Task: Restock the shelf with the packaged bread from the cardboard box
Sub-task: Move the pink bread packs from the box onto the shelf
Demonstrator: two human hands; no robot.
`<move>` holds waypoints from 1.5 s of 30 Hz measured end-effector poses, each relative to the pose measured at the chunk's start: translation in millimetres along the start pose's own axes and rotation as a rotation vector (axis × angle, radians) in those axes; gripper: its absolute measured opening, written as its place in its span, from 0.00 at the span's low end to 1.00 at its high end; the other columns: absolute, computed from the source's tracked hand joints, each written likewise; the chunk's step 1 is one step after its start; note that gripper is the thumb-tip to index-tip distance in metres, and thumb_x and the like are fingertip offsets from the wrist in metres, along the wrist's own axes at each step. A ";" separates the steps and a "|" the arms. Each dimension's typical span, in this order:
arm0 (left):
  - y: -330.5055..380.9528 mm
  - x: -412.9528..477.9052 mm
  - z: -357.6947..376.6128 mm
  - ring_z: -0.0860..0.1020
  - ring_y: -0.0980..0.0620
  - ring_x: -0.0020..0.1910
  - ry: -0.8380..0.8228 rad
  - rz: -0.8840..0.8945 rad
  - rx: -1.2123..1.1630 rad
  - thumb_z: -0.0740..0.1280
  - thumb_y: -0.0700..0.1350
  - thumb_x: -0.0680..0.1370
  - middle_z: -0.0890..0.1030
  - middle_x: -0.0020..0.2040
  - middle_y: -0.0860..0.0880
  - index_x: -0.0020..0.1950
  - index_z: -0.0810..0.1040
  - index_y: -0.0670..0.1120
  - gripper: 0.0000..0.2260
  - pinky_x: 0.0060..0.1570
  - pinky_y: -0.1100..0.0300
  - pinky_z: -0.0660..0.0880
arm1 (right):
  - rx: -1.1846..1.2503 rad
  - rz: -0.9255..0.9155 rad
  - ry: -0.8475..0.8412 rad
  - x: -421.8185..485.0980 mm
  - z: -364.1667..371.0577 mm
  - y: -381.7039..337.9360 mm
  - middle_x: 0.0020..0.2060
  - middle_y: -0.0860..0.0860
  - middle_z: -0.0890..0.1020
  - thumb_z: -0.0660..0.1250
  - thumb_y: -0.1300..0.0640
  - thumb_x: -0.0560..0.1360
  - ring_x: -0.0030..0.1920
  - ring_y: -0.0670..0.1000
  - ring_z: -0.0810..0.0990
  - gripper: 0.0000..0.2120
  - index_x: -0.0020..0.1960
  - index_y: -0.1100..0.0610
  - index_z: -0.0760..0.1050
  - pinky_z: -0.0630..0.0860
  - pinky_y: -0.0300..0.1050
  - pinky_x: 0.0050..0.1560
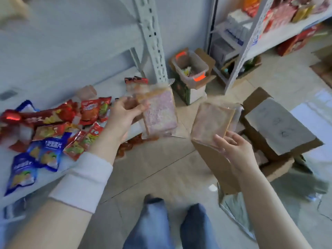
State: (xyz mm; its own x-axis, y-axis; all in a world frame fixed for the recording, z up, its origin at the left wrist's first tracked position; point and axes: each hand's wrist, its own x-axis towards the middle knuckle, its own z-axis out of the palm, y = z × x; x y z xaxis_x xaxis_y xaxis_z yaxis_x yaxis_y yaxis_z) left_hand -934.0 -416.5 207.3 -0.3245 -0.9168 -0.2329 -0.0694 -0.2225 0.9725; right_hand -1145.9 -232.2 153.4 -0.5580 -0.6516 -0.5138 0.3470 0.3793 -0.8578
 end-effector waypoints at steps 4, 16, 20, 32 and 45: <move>69.4 -39.9 -121.0 0.81 0.61 0.38 0.205 0.148 -0.019 0.70 0.36 0.71 0.84 0.35 0.58 0.40 0.74 0.49 0.09 0.45 0.58 0.76 | -0.083 -0.183 -0.196 -43.8 117.6 -53.6 0.40 0.49 0.84 0.72 0.61 0.70 0.42 0.49 0.83 0.06 0.42 0.51 0.79 0.80 0.43 0.49; 112.5 -125.8 -479.4 0.82 0.59 0.36 0.594 0.294 -0.101 0.71 0.39 0.67 0.84 0.36 0.56 0.46 0.77 0.49 0.11 0.31 0.66 0.77 | -0.337 -0.413 -0.466 -139.5 482.2 -70.4 0.39 0.50 0.86 0.75 0.55 0.67 0.42 0.51 0.84 0.08 0.44 0.55 0.79 0.80 0.43 0.45; 127.6 -80.2 -545.2 0.82 0.59 0.37 0.598 0.296 -0.117 0.71 0.40 0.69 0.84 0.37 0.57 0.46 0.78 0.52 0.10 0.34 0.65 0.77 | -0.353 -0.455 -0.474 -137.9 578.7 -83.9 0.41 0.51 0.85 0.74 0.55 0.68 0.45 0.54 0.83 0.06 0.41 0.51 0.77 0.79 0.52 0.51; 179.9 181.4 -681.4 0.77 0.46 0.50 0.732 0.371 -0.135 0.71 0.35 0.71 0.80 0.52 0.41 0.56 0.75 0.40 0.15 0.55 0.49 0.74 | -0.275 -0.659 -0.217 -25.7 848.7 -141.2 0.49 0.53 0.76 0.66 0.59 0.75 0.47 0.53 0.73 0.11 0.55 0.60 0.68 0.66 0.42 0.47; 179.2 326.3 -725.5 0.75 0.58 0.43 0.707 0.465 -0.143 0.70 0.36 0.72 0.76 0.45 0.51 0.59 0.74 0.41 0.16 0.48 0.69 0.72 | -0.583 -0.656 0.043 70.2 946.5 -172.1 0.65 0.62 0.65 0.62 0.55 0.77 0.67 0.62 0.61 0.17 0.62 0.63 0.68 0.56 0.50 0.70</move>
State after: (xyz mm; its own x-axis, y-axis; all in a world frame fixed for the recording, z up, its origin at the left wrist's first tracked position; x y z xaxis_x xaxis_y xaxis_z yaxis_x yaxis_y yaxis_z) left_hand -368.0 -996.2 299.4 0.3770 -0.9059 0.1930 0.0595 0.2316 0.9710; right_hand -531.2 -965.0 278.7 -0.5419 -0.8350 0.0953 -0.4877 0.2201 -0.8448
